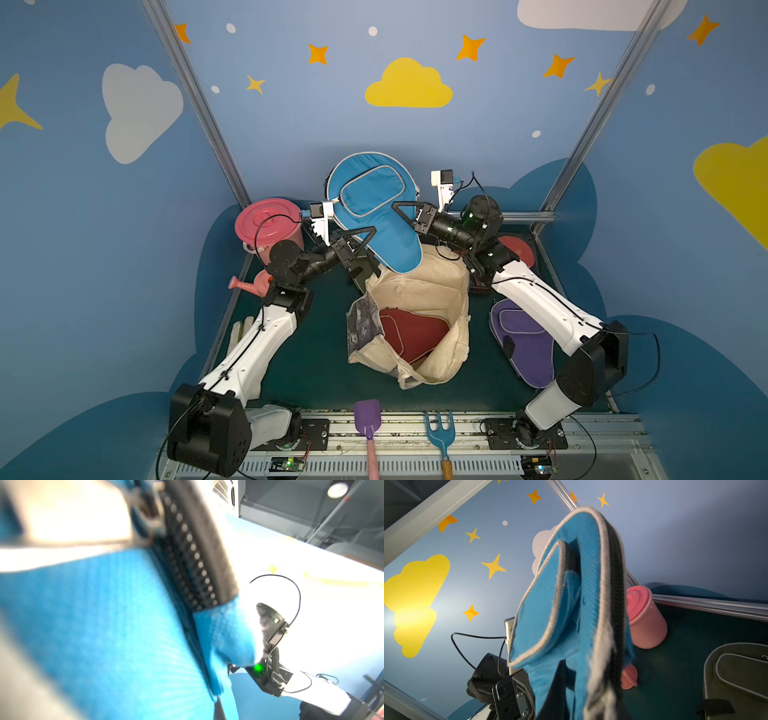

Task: Remove the ping pong set from the canvas bag
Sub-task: Place the ping pong set at the center of the board, then adjust the canvas bag at the center of the board.

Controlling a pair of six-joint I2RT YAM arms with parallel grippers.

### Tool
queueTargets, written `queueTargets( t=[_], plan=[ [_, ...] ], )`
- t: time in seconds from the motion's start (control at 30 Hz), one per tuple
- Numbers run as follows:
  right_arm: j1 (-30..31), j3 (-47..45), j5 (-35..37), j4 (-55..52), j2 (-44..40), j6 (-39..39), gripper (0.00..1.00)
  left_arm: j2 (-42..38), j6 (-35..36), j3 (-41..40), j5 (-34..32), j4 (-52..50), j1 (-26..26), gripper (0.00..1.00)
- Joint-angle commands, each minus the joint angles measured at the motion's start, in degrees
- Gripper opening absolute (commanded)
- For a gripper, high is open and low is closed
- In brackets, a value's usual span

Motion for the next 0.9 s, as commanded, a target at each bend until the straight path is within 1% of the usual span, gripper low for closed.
queueTargets(
  t=[0.0, 0.03, 0.07, 0.13, 0.2, 0.23, 0.3, 0.33, 0.4, 0.53, 0.57, 0.63, 0.73, 0.87],
  plan=[
    [0.15, 3.68, -5.48, -6.54, -1.39, -10.42, 0.0, -4.95, 7.02, 4.95, -4.27, -12.53, 1.23, 0.03],
    [-0.27, 5.31, -6.83, -11.45, -1.34, -13.71, 0.0, -6.19, 8.93, 6.25, -4.77, -16.41, 1.85, 0.03],
    [-0.63, 6.82, -7.86, -16.2, -1.37, -16.88, 0.09, -6.99, 10.73, 7.67, -5.25, -20.37, 2.44, 0.03],
    [-1.75, 10.88, -9.58, -29.04, -1.21, -26.36, 0.39, -8.46, 15.72, 12.41, -6.24, -31.83, 3.64, 0.03],
    [-2.68, 15.11, -8.42, -42.05, -0.95, -36.09, 0.68, -9.23, 20.62, 17.24, -7.69, -42.51, 4.53, 0.03],
    [-3.16, 17.1, -7.58, -48.55, -1.01, -40.83, 0.78, -9.28, 22.92, 19.83, -8.47, -47.81, 5.02, 0.03],
    [-3.68, 19.49, -6.14, -57.86, -1.34, -48.98, 0.88, -8.88, 26.31, 24.98, -10.02, -57.11, 6.29, 0.03],
    [-3.54, 20.39, -4.74, -62.11, -1.39, -52.86, 0.9, -8.38, 27.59, 27.06, -10.49, -60.36, 7.17, 0.03],
    [-3.36, 21.42, -3.72, -67.26, -1.65, -57.2, 0.91, -7.48, 28.39, 29.09, -11.06, -64.61, 9.12, 0.03],
    [-1.2, 22.1, -1.11, -72.94, -1.3, -62.91, 0.91, -4.99, 27.8, 28.32, -10.09, -67.29, 11.98, 0.03],
    [-0.78, 21.91, -0.8, -73.31, -1.11, -65.51, 0.91, -4.63, 27.31, 27.52, -10.08, -66.99, 12.25, 0.03],
    [-0.53, 21.16, 0.19, -72.72, -0.33, -66.45, 0.91, -4.6, 26.22, 24.6, -10.9, -64.84, 12.52, 0.03],
    [-0.32, 24.16, 0.59, -74.9, 2.79, -66.86, 0.91, -5.0, 25.51, 20.8, -12.35, -62.05, 12.8, 0.03],
    [0.09, 25.31, 2.31, -73.73, 4.68, -69.36, 0.91, -4.66, 26.58, 18.67, -12.97, -61.47, 13.41, 0.03]
  ],
)
